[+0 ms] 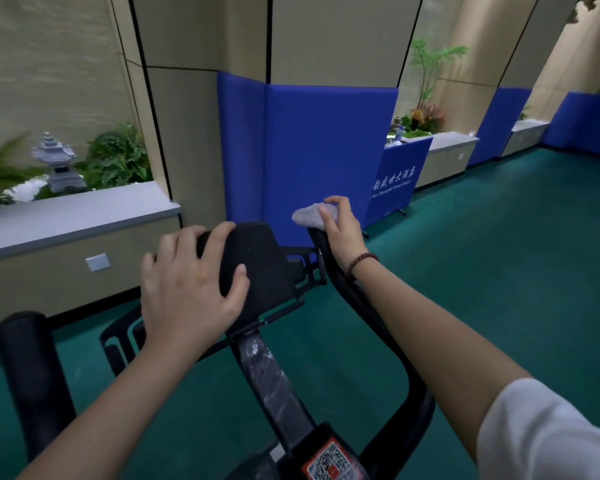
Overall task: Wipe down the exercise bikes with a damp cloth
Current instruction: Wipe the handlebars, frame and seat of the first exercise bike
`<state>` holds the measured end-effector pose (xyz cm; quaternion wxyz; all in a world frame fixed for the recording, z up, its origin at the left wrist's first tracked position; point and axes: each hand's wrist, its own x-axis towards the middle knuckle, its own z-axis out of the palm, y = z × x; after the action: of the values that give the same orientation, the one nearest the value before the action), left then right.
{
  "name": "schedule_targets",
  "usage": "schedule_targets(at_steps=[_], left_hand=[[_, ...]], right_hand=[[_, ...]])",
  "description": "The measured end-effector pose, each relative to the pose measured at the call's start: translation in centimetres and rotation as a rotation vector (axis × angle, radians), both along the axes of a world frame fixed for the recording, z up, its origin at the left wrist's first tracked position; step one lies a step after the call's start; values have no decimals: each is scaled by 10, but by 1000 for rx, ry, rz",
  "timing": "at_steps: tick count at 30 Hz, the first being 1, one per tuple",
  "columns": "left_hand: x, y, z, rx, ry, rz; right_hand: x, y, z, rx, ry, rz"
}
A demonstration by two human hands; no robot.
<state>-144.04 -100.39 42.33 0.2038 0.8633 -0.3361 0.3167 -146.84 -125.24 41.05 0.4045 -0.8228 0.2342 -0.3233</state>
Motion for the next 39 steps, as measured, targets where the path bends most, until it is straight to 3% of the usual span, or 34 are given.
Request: schedule_targets(at_steps=[3, 6, 11, 13, 14, 15, 17, 18, 19, 21, 23, 25, 31, 32, 36, 39], left_hand=[[0, -1, 0, -1, 9, 9], [0, -1, -1, -7, 2, 7], [0, 0, -2, -12, -3, -6], [0, 0, -2, -13, -4, -12], [0, 0, -2, -12, -3, -14], [-1, 0, -1, -10, -2, -14], [0, 1, -1, -7, 0, -15], [-1, 1, -1, -5, 1, -16], [-1, 1, -1, -5, 2, -17], [0, 1, -1, -4, 1, -15], [0, 1, -2, 3, -1, -14], [0, 2, -1, 11, -4, -13], [0, 3, -1, 15, -8, -21], [0, 3, -1, 17, -6, -20], [0, 2, -1, 11, 0, -20], [-1, 2, -1, 0, 2, -22]], right_hand=[[9, -6, 10, 124, 29, 13], [11, -13, 11, 143, 185, -28], [-12, -21, -12, 664, 499, 53], [-16, -25, -12, 485, 546, -62], [-16, -25, -10, 268, 459, -223], [-16, -25, -3, 177, 299, -304], [-14, -15, 18, 191, -52, -270], [-10, -10, 26, 175, -103, -196], [-4, -5, 31, 121, -66, -111], [6, 5, 36, -134, 227, 73], [10, 11, 30, -380, 440, 117], [10, 10, 27, -372, 376, 111], [-21, 14, 22, 96, 28, 162], [-29, 17, 20, 86, 31, 158], [-65, 18, 5, -293, 239, 45], [-85, 5, -5, -322, 364, -3]])
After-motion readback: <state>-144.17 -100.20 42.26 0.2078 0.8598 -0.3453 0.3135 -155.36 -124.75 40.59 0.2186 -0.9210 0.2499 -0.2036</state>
